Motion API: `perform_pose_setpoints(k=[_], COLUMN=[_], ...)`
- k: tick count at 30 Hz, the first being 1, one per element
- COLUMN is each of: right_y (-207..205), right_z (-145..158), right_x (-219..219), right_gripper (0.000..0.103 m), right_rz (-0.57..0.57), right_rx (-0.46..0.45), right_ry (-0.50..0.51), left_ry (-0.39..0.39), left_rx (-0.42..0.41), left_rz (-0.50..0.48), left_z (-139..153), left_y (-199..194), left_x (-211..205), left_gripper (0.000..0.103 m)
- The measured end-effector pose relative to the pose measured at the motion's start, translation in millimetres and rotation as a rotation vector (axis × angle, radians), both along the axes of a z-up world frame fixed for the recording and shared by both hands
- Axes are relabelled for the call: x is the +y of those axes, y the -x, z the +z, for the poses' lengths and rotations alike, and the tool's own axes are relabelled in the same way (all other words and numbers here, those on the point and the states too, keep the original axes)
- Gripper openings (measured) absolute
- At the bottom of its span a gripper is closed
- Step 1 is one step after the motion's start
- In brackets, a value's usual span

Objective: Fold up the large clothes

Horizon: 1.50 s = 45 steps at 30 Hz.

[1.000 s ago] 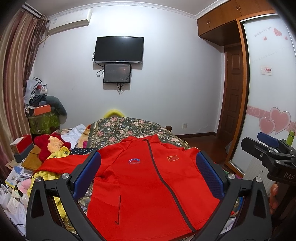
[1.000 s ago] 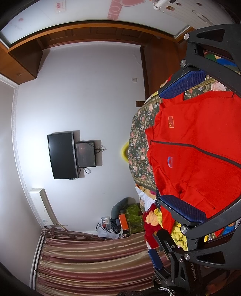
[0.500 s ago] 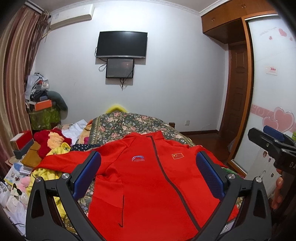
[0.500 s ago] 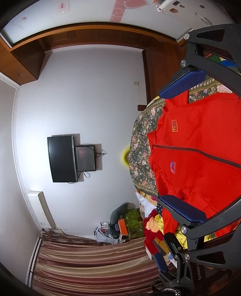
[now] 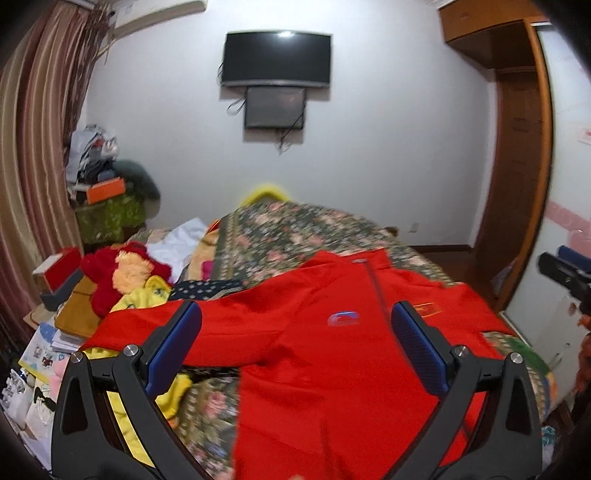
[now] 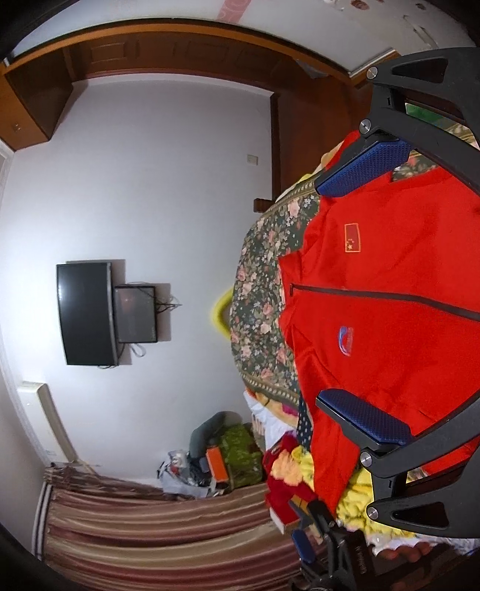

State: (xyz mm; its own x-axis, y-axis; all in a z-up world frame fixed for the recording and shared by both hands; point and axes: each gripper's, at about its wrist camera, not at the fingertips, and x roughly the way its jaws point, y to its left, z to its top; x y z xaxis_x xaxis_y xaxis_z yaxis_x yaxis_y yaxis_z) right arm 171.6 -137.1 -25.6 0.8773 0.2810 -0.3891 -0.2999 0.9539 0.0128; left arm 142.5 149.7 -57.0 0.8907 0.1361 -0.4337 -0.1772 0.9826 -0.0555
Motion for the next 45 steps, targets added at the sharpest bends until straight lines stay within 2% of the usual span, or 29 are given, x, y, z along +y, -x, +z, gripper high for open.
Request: perform_pose_setpoints(k=[4, 8, 10, 11, 15, 19, 22, 24, 29, 33, 36, 38, 39, 41, 45], right_y=[-52, -109, -134, -144, -178, -199, -207, -207, -198, -198, -200, -201, -201, -201, -198], right_z=[-18, -53, -77, -89, -138, -175, -195, -203, -211, -215, -218, -218, -217, -216, -212], right_x=[20, 36, 40, 42, 49, 53, 55, 55, 66, 70, 68, 64, 63, 60, 56], right_gripper=[0.103, 0.103, 0.103, 0.103, 0.103, 0.103, 0.103, 0.103, 0.103, 0.103, 0.103, 0.103, 0.103, 0.103, 0.103], right_rz=[-0.010, 0.005, -0.011, -0.021, -0.069, -0.075, -0.048, -0.033, -0.019, -0.009, -0.013, -0.020, -0.022, -0.025, -0.023], right_rx=[0.058, 0.182, 0.243, 0.269, 0.360, 0.434, 0.485, 0.500, 0.495, 0.502, 0.521, 0.528, 0.529, 0.531, 0.537], right_ry=[0.039, 0.065, 0.086, 0.103, 0.188, 0.230, 0.212, 0.219, 0.277, 0.293, 0.289, 0.273, 0.264, 0.242, 0.205], left_ry=[0.040, 0.068, 0.108, 0.138, 0.360, 0.528, 0.611, 0.675, 0.777, 0.781, 0.760, 0.706, 0.679, 0.595, 0.439], left_rx=[0.054, 0.136, 0.178, 0.195, 0.283, 0.293, 0.284, 0.255, 0.173, 0.159, 0.192, 0.247, 0.265, 0.309, 0.360], left_rz=[0.069, 0.169, 0.196, 0.206, 0.264, 0.303, 0.329, 0.335, 0.356, 0.404, 0.447, 0.481, 0.484, 0.491, 0.501], left_z=[-26, -68, -89, -100, -154, -190, -205, -214, -226, -228, -230, -226, -224, -214, -184], left_y=[-30, -53, -59, -61, -60, -50, -45, -44, -50, -62, -71, -73, -73, -72, -71], left_x=[55, 113, 141, 155, 221, 269, 295, 314, 354, 372, 379, 375, 373, 361, 338], left_gripper=[0.103, 0.103, 0.103, 0.103, 0.103, 0.103, 0.103, 0.098, 0.074, 0.062, 0.045, 0.031, 0.029, 0.016, 0.005])
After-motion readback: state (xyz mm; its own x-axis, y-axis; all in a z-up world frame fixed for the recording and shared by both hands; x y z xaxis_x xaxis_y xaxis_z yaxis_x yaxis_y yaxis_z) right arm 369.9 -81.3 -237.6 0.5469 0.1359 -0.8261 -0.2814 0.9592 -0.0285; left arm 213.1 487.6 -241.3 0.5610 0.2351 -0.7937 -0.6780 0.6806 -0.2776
